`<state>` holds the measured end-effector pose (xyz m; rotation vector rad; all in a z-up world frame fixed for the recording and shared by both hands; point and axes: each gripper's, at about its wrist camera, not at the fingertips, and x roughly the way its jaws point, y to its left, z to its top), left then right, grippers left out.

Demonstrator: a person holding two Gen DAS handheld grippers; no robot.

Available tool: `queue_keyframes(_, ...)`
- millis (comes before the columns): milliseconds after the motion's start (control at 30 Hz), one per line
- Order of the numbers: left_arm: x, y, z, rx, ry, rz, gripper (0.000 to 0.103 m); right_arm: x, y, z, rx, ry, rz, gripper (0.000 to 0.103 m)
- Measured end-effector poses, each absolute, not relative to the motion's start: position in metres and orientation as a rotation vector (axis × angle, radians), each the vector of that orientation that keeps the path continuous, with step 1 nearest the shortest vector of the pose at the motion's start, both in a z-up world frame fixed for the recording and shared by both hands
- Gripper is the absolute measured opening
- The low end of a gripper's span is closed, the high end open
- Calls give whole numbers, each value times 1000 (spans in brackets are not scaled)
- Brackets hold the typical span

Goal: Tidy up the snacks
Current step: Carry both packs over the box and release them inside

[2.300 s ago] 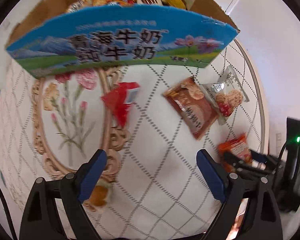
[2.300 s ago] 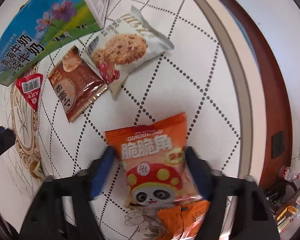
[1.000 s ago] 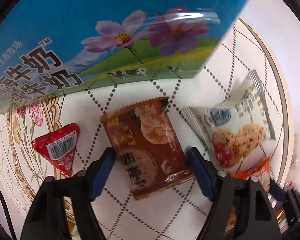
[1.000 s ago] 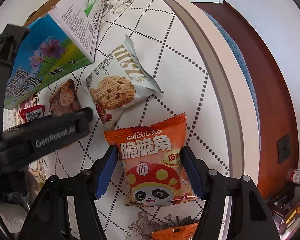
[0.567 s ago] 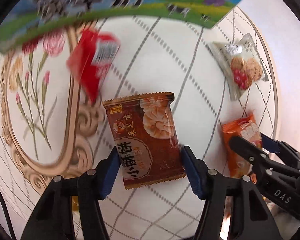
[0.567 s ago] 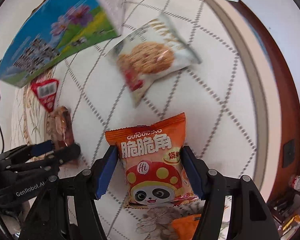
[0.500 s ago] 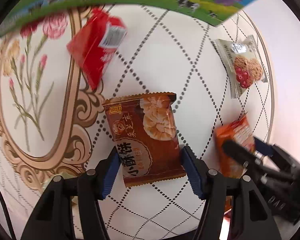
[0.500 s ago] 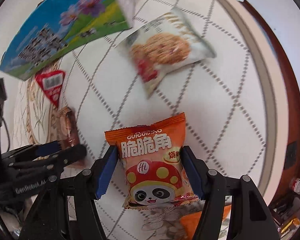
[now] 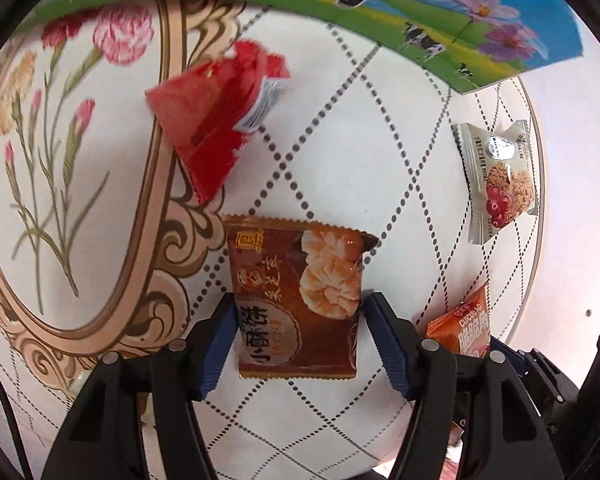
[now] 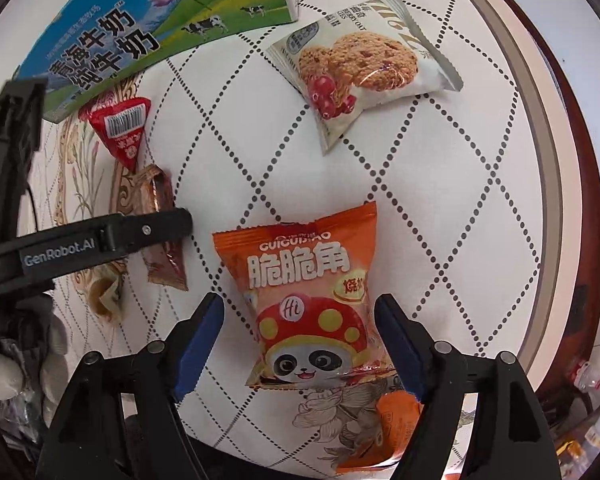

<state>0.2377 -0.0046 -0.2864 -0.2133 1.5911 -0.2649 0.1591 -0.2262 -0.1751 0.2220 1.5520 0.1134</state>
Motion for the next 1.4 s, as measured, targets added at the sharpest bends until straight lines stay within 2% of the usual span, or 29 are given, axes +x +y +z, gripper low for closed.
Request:
queue_keyframes(33, 238, -13, -282, -182, 1565, -264, 62, 157, -226, -177, 216, 1543, 103, 79)
queue_keyframes(67, 237, -20, -275, -152, 1549, -264, 56, 158, -227, -182, 208, 1536, 91, 76)
queue_keyframes(100, 235, -24, -272, -134, 1540, -270, 54, 157, -227, -183, 208, 1529, 83, 68)
queue_keyframes(367, 227, -11, -248, -118, 1520, -291, 54, 146, -219, -173, 232, 1476, 110, 52)
queue_keyframes(600, 233, 3, -200, -158, 1454, -337, 54, 147, -228, -139, 318, 1409, 144, 52)
queue_keyframes(767, 250, 21, -148, -175, 1375, -380, 54, 166, -217, -84, 359, 1297, 211, 52)
queue_keyframes(1000, 291, 37, -68, -156, 1269, -397, 54, 226, -193, -9, 389, 1141, 316, 51)
queue_keyframes(1100, 327, 51, -45, -125, 1238, -360, 54, 260, -175, 4, 410, 1122, 351, 51)
queue_keyframes(1233, 377, 68, -41, -82, 1265, -298, 54, 313, -147, 5, 396, 1114, 368, 51)
queue_keyframes(1400, 445, 94, -72, -132, 1414, -231, 54, 377, -115, -17, 382, 1157, 351, 51)
